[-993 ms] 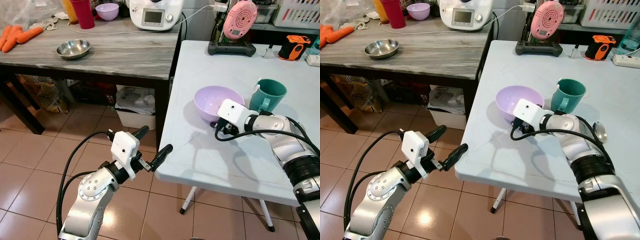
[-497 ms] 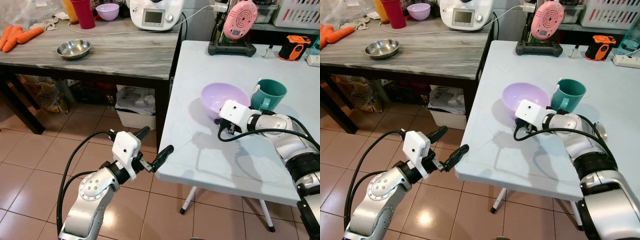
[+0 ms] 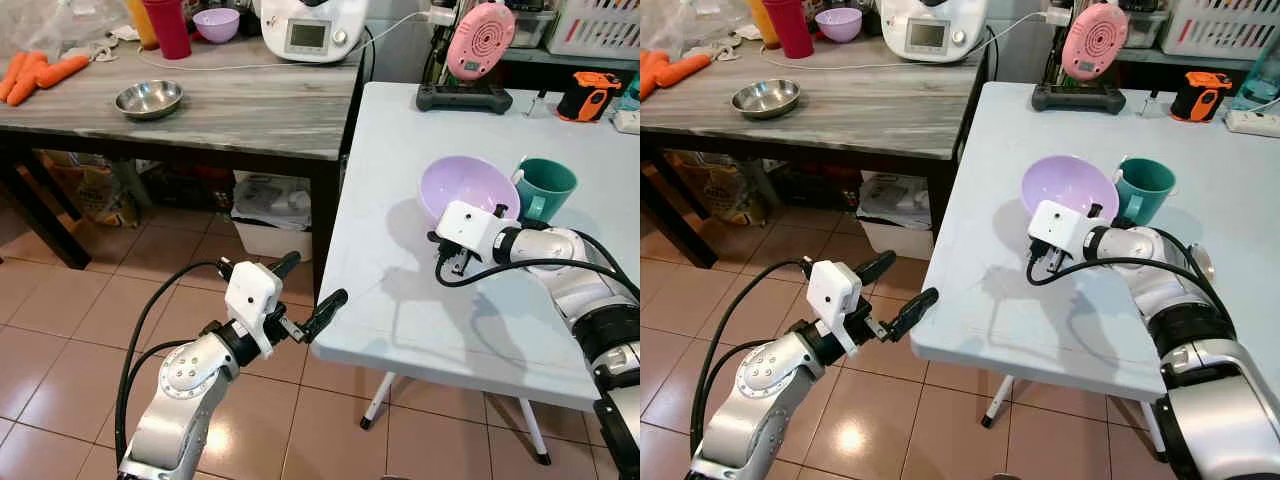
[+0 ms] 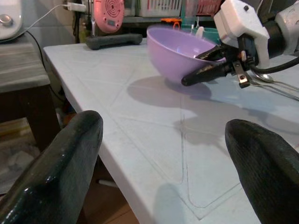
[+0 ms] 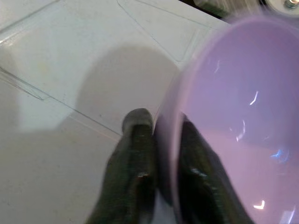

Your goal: Setting the table

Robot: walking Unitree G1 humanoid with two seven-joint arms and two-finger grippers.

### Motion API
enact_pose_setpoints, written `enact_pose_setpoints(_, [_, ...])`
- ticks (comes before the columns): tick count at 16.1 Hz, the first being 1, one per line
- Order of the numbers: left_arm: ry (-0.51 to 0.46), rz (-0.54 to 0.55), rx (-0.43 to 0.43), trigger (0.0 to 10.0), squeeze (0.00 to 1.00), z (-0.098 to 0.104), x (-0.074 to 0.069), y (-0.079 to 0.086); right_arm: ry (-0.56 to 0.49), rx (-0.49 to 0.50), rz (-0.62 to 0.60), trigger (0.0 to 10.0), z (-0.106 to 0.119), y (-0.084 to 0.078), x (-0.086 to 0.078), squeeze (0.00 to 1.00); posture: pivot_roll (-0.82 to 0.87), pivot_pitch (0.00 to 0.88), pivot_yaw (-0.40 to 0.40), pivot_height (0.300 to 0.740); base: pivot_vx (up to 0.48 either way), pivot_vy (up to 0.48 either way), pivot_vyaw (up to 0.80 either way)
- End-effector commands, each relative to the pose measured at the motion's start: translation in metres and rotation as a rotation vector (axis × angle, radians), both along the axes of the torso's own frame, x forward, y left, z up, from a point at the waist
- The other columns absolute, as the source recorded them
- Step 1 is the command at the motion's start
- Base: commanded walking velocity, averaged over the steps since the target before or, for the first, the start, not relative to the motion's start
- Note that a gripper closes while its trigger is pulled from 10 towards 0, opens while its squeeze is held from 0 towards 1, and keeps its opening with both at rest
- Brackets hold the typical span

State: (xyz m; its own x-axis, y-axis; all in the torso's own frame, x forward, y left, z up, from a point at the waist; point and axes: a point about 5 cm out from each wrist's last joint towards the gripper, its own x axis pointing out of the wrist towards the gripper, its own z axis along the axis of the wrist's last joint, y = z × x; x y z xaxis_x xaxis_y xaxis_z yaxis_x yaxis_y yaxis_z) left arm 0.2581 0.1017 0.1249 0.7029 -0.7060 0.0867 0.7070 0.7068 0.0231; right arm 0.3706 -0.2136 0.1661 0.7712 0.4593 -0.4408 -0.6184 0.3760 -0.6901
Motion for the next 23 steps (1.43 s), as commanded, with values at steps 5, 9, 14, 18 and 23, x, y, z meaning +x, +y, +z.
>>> enact_pose_setpoints(5, [-0.022,0.044,0.037,10.0,0.0,-0.002,0.007,0.007,-0.107,0.063,0.035,0.0,0.018,0.01,0.004,0.0,-0.21,0.041,0.05,0.74,0.0,0.0,0.0])
enact_pose_setpoints(9, [-0.02,0.285,0.042,10.0,0.0,-0.004,0.025,0.028,-0.288,0.387,0.002,0.0,0.039,0.039,-0.008,0.0,-0.19,0.038,0.036,0.74,0.0,0.0,0.0])
enact_pose_setpoints(14, [0.028,0.424,-0.076,10.0,0.0,0.0,0.033,0.046,-0.456,0.757,-0.369,10.0,0.026,0.035,-0.038,0.0,-0.19,0.037,0.037,0.74,0.0,0.0,0.0])
enact_pose_setpoints(18, [0.024,0.419,-0.093,10.0,0.0,0.004,0.04,0.044,-0.478,0.809,-0.451,10.0,0.028,0.036,-0.046,0.0,-0.21,0.036,0.058,0.74,0.0,0.232,0.0])
enact_pose_setpoints(23, [0.019,0.415,-0.12,10.0,0.0,0.009,0.045,0.041,-0.482,0.818,-0.479,10.0,0.032,0.038,-0.047,0.0,-0.22,0.035,0.06,0.74,0.0,0.378,-0.79])
